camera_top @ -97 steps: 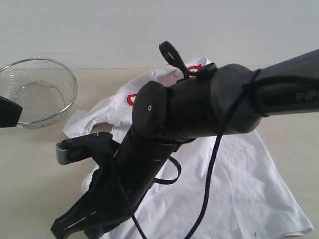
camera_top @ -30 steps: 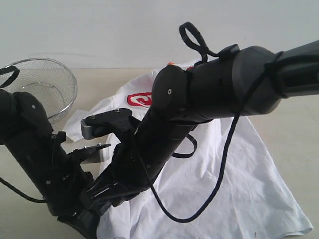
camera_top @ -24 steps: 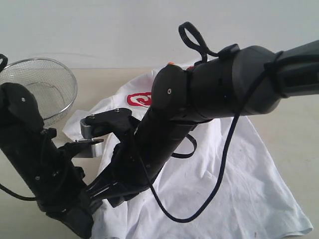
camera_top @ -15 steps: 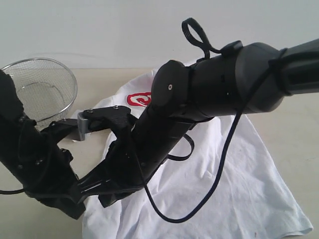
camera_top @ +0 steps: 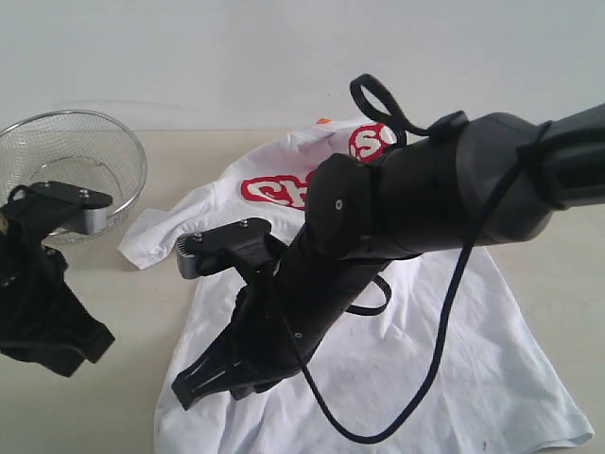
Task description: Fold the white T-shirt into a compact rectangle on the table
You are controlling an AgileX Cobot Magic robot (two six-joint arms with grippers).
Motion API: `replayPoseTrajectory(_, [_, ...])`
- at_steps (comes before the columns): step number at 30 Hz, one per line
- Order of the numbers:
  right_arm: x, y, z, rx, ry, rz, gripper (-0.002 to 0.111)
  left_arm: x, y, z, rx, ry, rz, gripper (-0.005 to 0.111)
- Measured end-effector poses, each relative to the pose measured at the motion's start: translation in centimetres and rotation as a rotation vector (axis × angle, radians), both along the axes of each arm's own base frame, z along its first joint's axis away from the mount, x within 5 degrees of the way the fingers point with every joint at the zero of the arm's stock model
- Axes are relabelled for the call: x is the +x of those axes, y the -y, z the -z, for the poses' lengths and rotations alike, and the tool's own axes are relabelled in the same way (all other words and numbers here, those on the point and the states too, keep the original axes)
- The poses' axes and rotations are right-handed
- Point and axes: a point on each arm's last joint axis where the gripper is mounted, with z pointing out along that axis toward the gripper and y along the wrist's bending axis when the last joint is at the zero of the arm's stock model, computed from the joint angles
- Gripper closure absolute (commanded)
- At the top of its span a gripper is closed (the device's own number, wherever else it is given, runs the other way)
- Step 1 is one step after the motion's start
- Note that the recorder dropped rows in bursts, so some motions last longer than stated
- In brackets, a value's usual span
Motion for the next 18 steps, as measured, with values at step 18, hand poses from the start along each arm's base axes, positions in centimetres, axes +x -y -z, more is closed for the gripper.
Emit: replayPoseTrajectory(18, [-1.9,-3.1,3.3,0.056,-0.105,-0.022,0.108,-3.9,-5.1,-8.7,-0.086,0.390,-0.220,0.102])
